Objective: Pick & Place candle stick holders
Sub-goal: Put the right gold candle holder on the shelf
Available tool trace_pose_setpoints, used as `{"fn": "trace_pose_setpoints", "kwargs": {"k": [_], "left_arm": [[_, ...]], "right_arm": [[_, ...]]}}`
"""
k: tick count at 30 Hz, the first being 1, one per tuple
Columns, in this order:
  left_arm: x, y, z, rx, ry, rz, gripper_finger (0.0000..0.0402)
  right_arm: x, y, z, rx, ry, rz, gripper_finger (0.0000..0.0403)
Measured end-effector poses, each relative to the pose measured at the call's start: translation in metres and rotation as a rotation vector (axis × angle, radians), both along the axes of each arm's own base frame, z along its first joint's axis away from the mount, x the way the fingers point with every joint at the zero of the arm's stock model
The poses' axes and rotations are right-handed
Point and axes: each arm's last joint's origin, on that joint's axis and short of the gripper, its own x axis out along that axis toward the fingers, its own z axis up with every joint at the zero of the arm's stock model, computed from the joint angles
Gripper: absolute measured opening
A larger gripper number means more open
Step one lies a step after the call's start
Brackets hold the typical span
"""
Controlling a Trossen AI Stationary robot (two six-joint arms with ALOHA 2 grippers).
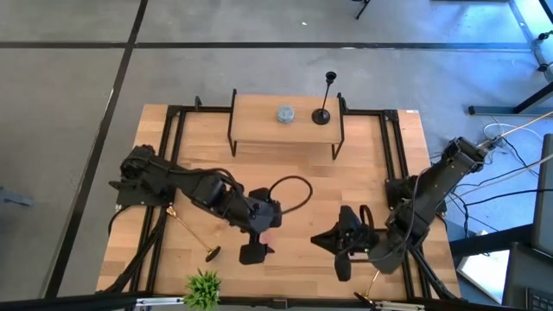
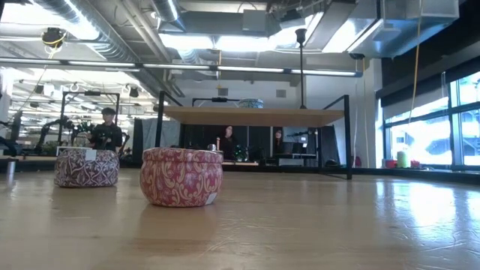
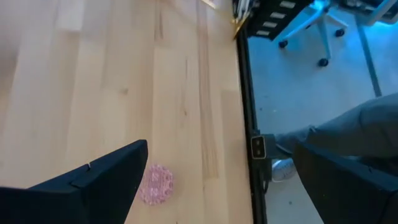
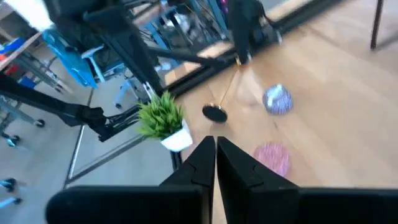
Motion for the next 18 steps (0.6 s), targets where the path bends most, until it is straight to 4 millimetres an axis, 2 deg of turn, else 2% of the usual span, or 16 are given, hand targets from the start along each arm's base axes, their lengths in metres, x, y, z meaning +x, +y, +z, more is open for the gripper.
{"fn": "trace_pose_setpoints", "kwargs": {"k": [4,9,13,16,18], "left_arm": [[0.0,-0.006,-0.012,0.003,0.021,0.041,0.0398],[-0.003,-0.013,-0.01,-0.009,-0.029,0.087,0.0398],[-0.006,-0.016,-0.011,0.002,-0.028,0.119,0.0398],[-0.007,-0.019,-0.011,0.033,-0.049,0.151,0.0398],[-0.008,-0.021,-0.01,0.051,-0.06,0.163,0.0399]], "right_arm": [[-0.002,0.002,-0.006,0.229,0.096,-0.038,0.0018],[-0.015,0.005,-0.017,0.483,0.277,-0.12,0.0018],[-0.039,0.006,-0.033,0.642,0.613,-0.251,0.0018],[-0.062,0.01,-0.047,0.701,0.918,-0.319,0.0018],[-0.077,0.013,-0.052,0.704,1.054,-0.371,0.0018]]}}
